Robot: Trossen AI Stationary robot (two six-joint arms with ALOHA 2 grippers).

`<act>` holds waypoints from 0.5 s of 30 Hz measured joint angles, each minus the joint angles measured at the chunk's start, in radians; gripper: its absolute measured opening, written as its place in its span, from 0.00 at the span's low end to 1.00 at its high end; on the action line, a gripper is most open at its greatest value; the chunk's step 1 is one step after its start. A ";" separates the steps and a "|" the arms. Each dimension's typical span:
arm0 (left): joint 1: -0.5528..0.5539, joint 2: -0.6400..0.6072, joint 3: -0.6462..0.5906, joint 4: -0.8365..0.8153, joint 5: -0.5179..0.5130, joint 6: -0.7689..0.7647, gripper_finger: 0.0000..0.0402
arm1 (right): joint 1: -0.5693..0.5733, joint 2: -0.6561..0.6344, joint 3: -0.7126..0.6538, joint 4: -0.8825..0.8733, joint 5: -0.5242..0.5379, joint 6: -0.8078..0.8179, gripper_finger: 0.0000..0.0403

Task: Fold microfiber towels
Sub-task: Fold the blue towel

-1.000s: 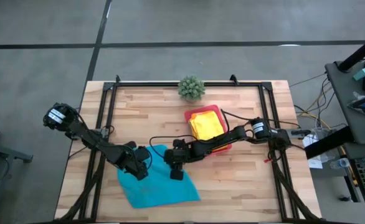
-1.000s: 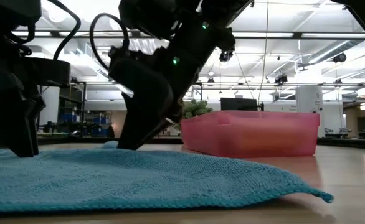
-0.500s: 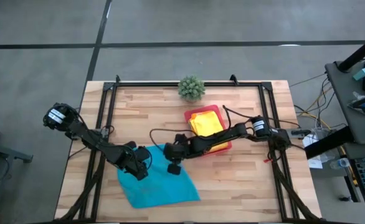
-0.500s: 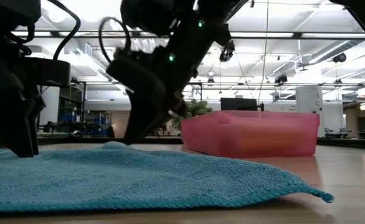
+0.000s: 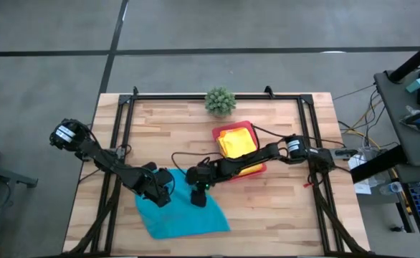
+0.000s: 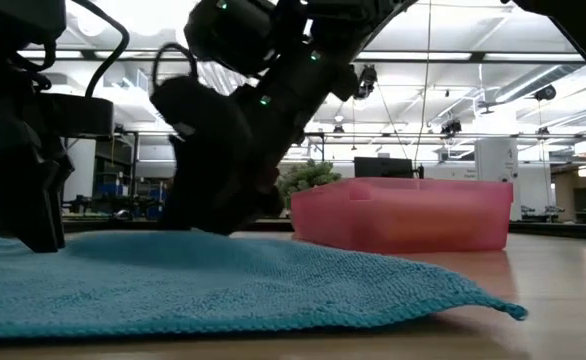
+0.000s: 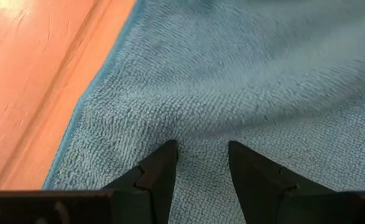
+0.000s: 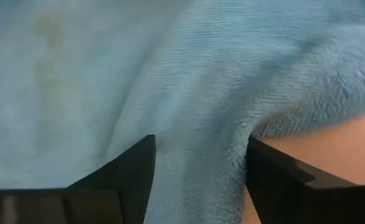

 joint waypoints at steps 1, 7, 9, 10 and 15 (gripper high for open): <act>0.000 0.000 0.000 0.000 0.000 0.000 0.33 | 0.005 0.004 0.000 0.015 -0.013 -0.012 0.54; 0.000 0.000 0.000 0.000 -0.001 0.001 0.33 | 0.022 -0.009 -0.004 0.078 -0.015 -0.060 0.45; 0.000 0.000 0.000 0.000 -0.001 0.002 0.33 | 0.026 -0.025 -0.004 0.084 -0.014 -0.074 0.37; 0.000 0.000 0.000 0.000 -0.001 0.003 0.33 | 0.029 -0.031 -0.003 0.094 -0.014 -0.077 0.32; 0.000 0.000 0.000 0.001 -0.002 0.003 0.33 | 0.048 -0.037 -0.002 0.100 -0.008 -0.104 0.06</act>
